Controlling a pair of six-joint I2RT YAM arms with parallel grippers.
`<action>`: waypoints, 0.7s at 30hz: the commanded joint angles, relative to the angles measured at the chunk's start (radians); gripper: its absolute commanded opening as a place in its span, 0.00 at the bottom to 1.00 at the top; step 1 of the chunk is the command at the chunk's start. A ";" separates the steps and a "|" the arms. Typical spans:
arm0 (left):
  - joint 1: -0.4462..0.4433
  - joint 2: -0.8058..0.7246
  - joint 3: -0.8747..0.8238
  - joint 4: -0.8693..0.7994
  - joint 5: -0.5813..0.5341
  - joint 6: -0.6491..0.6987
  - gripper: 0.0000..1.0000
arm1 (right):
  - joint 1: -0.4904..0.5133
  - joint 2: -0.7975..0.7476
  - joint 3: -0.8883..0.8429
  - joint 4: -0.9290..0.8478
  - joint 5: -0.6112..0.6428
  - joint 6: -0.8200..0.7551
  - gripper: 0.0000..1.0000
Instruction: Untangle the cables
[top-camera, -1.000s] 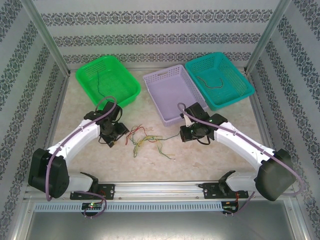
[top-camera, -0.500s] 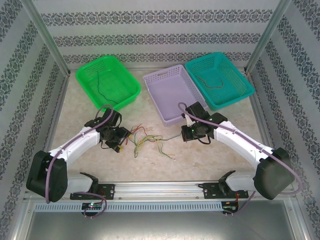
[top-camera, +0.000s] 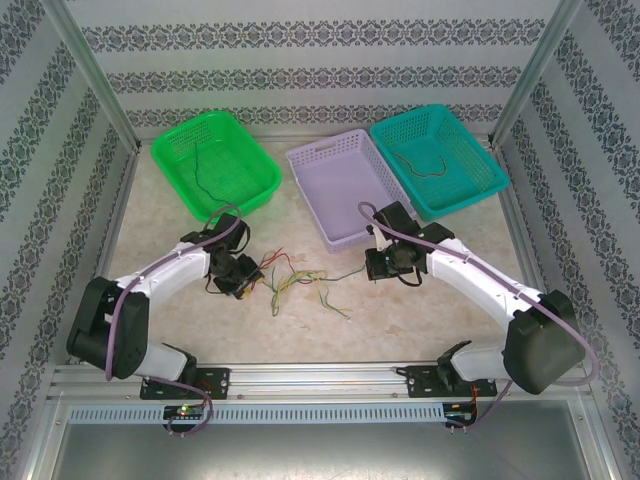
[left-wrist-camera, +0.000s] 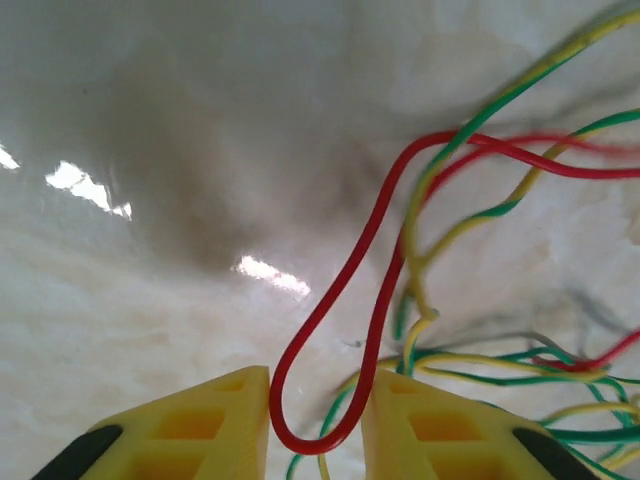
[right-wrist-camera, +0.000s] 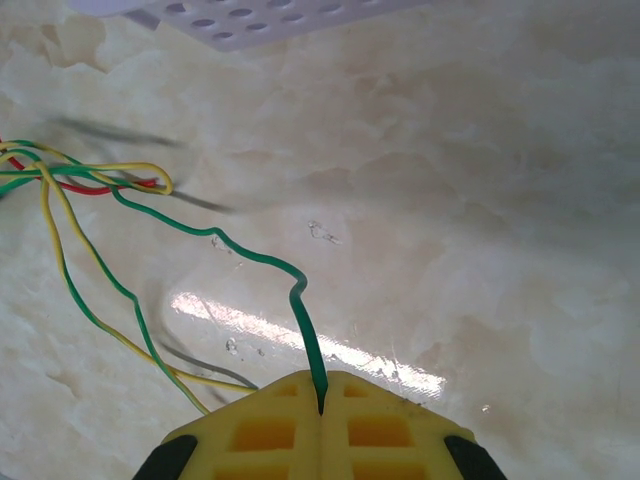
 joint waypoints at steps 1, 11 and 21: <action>-0.003 0.013 0.038 -0.096 -0.108 0.092 0.11 | -0.026 -0.008 0.003 -0.028 0.042 0.005 0.00; -0.002 -0.101 0.197 -0.338 -0.443 0.232 0.00 | -0.137 -0.038 0.004 -0.077 0.074 -0.019 0.00; 0.002 -0.182 0.321 -0.411 -0.512 0.234 0.00 | -0.187 -0.067 -0.008 -0.113 0.095 -0.050 0.00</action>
